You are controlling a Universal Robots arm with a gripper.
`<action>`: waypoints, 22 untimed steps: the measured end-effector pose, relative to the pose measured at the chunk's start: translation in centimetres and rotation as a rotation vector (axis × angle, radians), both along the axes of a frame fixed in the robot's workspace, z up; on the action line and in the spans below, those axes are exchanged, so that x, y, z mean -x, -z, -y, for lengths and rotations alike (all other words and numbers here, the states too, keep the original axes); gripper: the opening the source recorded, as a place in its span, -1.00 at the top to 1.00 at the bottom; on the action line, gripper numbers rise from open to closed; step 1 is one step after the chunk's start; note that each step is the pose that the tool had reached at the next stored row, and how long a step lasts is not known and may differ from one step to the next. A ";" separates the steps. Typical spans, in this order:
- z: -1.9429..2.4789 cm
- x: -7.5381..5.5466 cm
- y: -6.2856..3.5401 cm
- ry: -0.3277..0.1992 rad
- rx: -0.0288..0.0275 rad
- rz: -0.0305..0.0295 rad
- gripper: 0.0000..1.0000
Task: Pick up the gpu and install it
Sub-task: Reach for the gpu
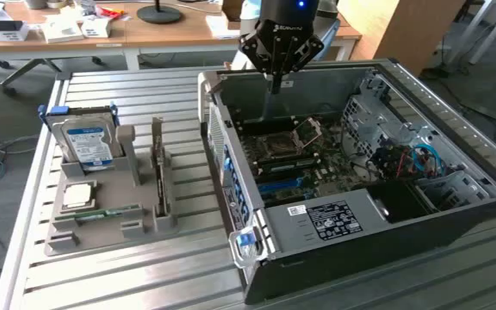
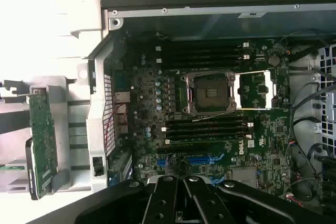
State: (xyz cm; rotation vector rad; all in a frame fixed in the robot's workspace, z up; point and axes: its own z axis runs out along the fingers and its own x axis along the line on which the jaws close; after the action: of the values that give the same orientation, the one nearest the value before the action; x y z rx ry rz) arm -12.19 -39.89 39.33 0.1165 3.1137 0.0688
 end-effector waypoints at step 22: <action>0.00 1.6 0.02 0.000 0.0000 0.0000 0.79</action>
State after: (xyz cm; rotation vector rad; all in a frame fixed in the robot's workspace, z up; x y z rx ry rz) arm -13.79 -39.89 39.31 0.1164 3.1137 0.0688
